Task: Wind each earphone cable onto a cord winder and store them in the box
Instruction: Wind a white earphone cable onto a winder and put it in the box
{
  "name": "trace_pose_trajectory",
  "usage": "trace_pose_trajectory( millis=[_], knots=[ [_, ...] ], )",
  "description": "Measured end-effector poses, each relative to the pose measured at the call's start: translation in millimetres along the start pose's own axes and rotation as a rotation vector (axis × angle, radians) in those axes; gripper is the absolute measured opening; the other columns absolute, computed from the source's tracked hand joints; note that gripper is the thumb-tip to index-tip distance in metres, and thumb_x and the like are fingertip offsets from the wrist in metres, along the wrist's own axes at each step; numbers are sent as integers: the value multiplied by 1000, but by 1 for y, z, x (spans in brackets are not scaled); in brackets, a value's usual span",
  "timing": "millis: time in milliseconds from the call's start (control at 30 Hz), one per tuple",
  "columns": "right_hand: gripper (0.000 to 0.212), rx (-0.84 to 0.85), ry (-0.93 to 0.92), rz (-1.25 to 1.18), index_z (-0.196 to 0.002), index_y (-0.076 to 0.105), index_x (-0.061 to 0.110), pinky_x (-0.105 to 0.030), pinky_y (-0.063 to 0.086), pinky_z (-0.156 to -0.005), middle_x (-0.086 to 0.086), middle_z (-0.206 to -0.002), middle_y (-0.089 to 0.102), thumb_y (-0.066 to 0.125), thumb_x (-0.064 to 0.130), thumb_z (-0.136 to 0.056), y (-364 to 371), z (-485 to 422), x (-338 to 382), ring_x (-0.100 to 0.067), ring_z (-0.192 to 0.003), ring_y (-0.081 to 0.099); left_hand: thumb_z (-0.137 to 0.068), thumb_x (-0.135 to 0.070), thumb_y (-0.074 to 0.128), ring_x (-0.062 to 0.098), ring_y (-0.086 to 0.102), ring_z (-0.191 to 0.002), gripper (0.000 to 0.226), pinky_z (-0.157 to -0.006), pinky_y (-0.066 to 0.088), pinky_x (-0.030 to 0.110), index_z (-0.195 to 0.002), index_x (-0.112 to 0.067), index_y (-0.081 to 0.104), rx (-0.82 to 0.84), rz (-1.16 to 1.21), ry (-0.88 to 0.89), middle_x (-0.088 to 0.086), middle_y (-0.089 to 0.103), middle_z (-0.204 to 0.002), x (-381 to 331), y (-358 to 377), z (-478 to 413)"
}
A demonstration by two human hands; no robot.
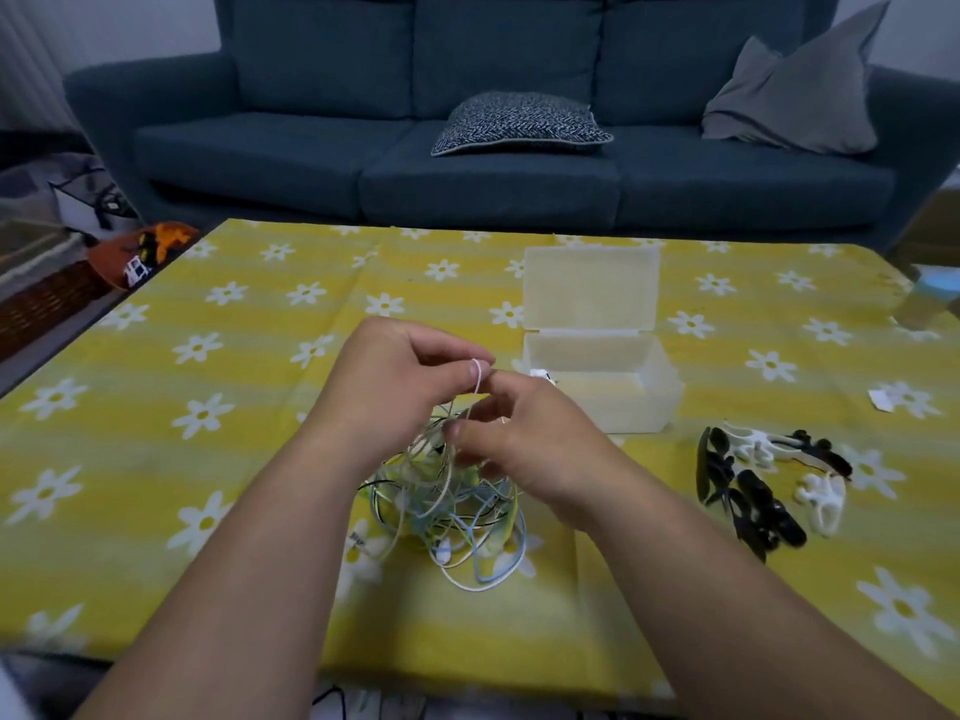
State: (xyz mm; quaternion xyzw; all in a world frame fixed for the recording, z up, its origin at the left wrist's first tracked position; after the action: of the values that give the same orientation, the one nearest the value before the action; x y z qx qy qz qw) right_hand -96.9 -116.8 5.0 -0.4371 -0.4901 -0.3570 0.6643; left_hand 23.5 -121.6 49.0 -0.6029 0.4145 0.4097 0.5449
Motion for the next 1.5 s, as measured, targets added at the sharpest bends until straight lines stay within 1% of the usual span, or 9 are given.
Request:
trace_pose_trajectory(
  millis=[300,433,600,767,933,1033,1133,1333,1500],
  knots=[
    [33,-153,92,-257,-84,66,8,-29,49,-71,-9,-85,70,40,16,-104,-27,8,-4,-16,-72,64,-82,6,66,20,67,-98,46,-86,55,43,-117,-24,66,134,-158,-198,0,67,-110,35,3,5],
    [28,-207,88,-255,-62,61,12,-35,47,-75,-7,-88,72,49,4,-86,-37,11,-2,-18,-77,66,-80,-18,78,19,66,-94,31,-84,57,38,-108,-25,68,225,-555,-287,-3,66,-104,63,10,10],
    [34,-129,117,-369,-51,47,2,-36,48,-78,-15,-87,76,38,4,-84,-41,16,-4,-22,-76,69,-80,-18,78,23,65,-74,14,-67,54,33,-78,-21,64,152,-628,-261,0,68,-81,70,9,3],
    [53,-94,229,-160,-65,57,3,-34,55,-63,-19,-85,75,39,35,-104,-46,13,-15,-30,-65,70,-78,-10,79,18,57,-63,18,-60,43,28,-69,-17,65,-4,-508,-131,1,67,-72,51,-2,-6],
    [6,-143,235,58,-86,62,-1,-34,53,-52,-19,-75,64,56,0,-88,-48,3,-26,-23,-51,66,-77,-3,76,13,59,-54,17,-48,44,21,-68,-13,67,-24,-372,-72,2,70,-70,35,-1,-8],
    [21,-54,262,3,-104,55,8,-28,50,-45,-17,-72,65,53,-7,-89,-34,0,-26,-25,-46,62,-83,-3,73,28,67,-63,15,-60,58,40,-73,-10,64,-41,-236,-76,6,70,-67,32,-2,-10],
    [31,79,257,59,-123,51,17,-25,46,-40,-14,-70,66,47,0,-97,-13,-2,-28,-23,-43,60,-93,-13,63,18,64,-57,15,-58,56,37,-79,-9,62,-54,-102,-99,3,66,-58,30,-2,-9],
    [31,49,139,159,-125,57,24,-27,48,-45,-5,-67,62,43,10,-101,4,-12,-25,-23,-46,62,-90,-44,64,14,24,-44,40,-47,23,25,-65,-15,56,13,154,-82,-8,28,-50,19,1,-10],
    [47,21,-96,580,-121,65,36,-34,51,-67,1,-87,64,44,4,-94,15,-16,-12,-22,-75,62,-72,-52,72,12,26,-43,47,-43,25,22,-62,-17,42,23,231,-61,-6,26,-52,11,-2,-6]
  ],
)
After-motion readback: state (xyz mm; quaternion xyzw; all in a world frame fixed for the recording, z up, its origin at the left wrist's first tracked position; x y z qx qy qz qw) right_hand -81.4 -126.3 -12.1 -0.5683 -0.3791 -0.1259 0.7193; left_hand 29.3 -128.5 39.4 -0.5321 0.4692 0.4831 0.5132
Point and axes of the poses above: each hand's wrist, its own z-axis away from the middle knuckle, its own y-axis out of the palm, x = y × z, the point moved 7 cm from there along -z, towards the middle knuckle
